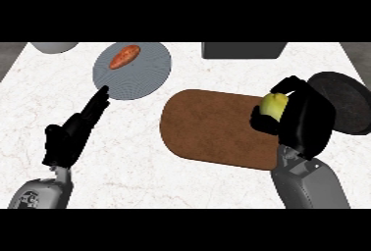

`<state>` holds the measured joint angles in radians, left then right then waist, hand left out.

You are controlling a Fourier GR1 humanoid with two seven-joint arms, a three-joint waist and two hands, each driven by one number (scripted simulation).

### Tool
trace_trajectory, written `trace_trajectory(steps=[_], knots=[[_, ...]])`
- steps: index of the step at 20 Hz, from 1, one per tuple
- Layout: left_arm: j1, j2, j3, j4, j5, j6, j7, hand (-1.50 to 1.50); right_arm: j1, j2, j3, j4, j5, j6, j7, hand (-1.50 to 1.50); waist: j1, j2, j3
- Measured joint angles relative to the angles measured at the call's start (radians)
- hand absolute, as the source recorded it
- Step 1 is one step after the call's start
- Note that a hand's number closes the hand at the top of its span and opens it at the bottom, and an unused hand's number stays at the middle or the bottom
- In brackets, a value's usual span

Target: Pick the lemon from the cutting board and place it in the pan

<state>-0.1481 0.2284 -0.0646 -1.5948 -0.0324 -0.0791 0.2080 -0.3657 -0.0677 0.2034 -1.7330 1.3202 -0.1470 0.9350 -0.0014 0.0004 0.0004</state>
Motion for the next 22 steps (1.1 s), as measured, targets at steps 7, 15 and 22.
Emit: trace_trajectory(steps=[7, 15, 22], knots=[[0.015, -0.012, 0.001, -0.032, -0.006, -0.006, 0.008, 0.0, -0.031, -0.124, -0.221, 0.229, -0.15, -0.171, -0.199, 1.5, 0.008, 0.002, 0.0], [0.005, -0.02, 0.006, -0.027, -0.017, -0.019, 0.019, 0.0, -0.103, -0.256, -0.39, 0.591, -0.263, -0.371, -0.449, 1.5, 0.013, 0.004, 0.0], [0.002, -0.031, 0.016, -0.025, -0.02, -0.031, 0.013, 0.0, -0.22, -0.348, -0.502, 0.935, -0.387, -0.495, -0.693, 1.5, 0.018, 0.005, 0.001]])
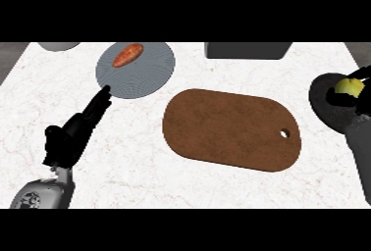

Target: Pick the lemon from the cutting board and place it in the pan

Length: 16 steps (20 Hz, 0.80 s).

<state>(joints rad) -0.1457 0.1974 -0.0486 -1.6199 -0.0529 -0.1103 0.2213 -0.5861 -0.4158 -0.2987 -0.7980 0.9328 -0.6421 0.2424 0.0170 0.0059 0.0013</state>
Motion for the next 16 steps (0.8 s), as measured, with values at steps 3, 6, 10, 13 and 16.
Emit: trace_trajectory(steps=[3, 6, 10, 13, 16], knots=[[0.002, -0.011, -0.005, 0.003, -0.01, -0.001, -0.008, 0.0, -0.066, -0.033, -0.036, 0.143, -0.034, -0.04, -0.084, 1.5, 0.002, 0.001, 0.0], [-0.003, -0.02, -0.005, 0.019, -0.02, 0.003, -0.018, 0.0, -0.104, -0.077, -0.076, 0.263, -0.071, -0.07, -0.175, 1.5, 0.005, 0.003, 0.0], [-0.013, -0.019, -0.005, 0.014, -0.018, -0.008, -0.009, 0.0, -0.138, -0.13, -0.119, 0.396, -0.1, -0.03, -0.167, -1.5, 0.013, 0.007, 0.0], [-0.036, -0.009, 0.01, 0.018, -0.008, -0.019, -0.001, 0.0, -0.158, -0.154, -0.134, 0.481, -0.11, 0.044, -0.134, -1.5, 0.02, 0.011, 0.002], [-0.042, -0.02, 0.002, 0.017, -0.012, -0.015, 0.005, 0.0, -0.162, -0.183, -0.174, 0.53, -0.153, 0.093, -0.19, -1.5, 0.026, 0.014, 0.003]])
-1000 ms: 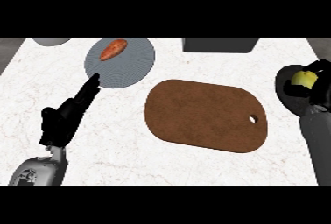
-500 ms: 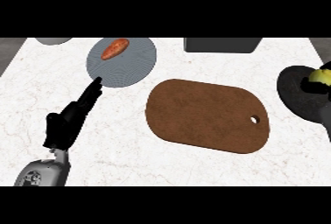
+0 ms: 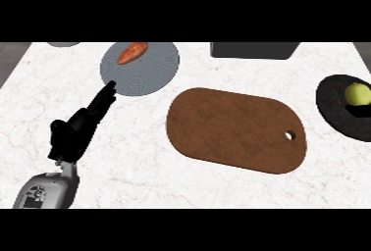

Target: Pick the lemon from the cutting board and place it in the pan

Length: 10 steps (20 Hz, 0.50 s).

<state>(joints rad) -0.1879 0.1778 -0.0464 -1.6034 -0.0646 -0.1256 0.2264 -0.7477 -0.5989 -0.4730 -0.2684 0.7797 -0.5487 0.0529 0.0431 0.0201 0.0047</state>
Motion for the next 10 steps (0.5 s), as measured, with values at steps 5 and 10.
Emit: trace_trajectory(steps=[5, 10], knots=[[0.021, -0.003, -0.005, -0.008, -0.003, -0.003, -0.014, 0.0, 0.005, -0.007, -0.098, 0.01, -0.108, 0.02, -0.135, -1.5, 0.007, 0.004, 0.003], [0.01, 0.004, 0.007, -0.006, 0.003, -0.008, -0.005, 0.0, -0.002, 0.001, -0.226, -0.029, -0.252, 0.033, -0.293, -1.5, 0.002, 0.003, 0.004]])
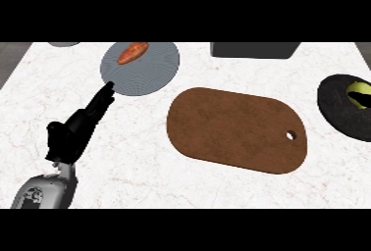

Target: Pick the lemon from the cutting board and place it in the pan

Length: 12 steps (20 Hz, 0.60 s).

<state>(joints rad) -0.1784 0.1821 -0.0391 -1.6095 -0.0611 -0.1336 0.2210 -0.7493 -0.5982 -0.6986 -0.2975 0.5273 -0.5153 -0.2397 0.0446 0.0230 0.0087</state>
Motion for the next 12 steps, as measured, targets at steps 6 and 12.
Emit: trace_trajectory(steps=[6, 12], knots=[[0.015, 0.002, 0.006, -0.005, 0.002, -0.003, -0.004, 0.0, 0.041, -0.035, -0.138, 0.002, -0.168, 0.163, -0.167, -1.5, -0.011, -0.005, -0.002], [0.026, -0.007, 0.006, 0.011, -0.01, 0.002, -0.023, 0.0, 0.131, -0.051, -0.189, 0.03, -0.254, 0.326, -0.332, -1.5, -0.02, -0.01, -0.004]])
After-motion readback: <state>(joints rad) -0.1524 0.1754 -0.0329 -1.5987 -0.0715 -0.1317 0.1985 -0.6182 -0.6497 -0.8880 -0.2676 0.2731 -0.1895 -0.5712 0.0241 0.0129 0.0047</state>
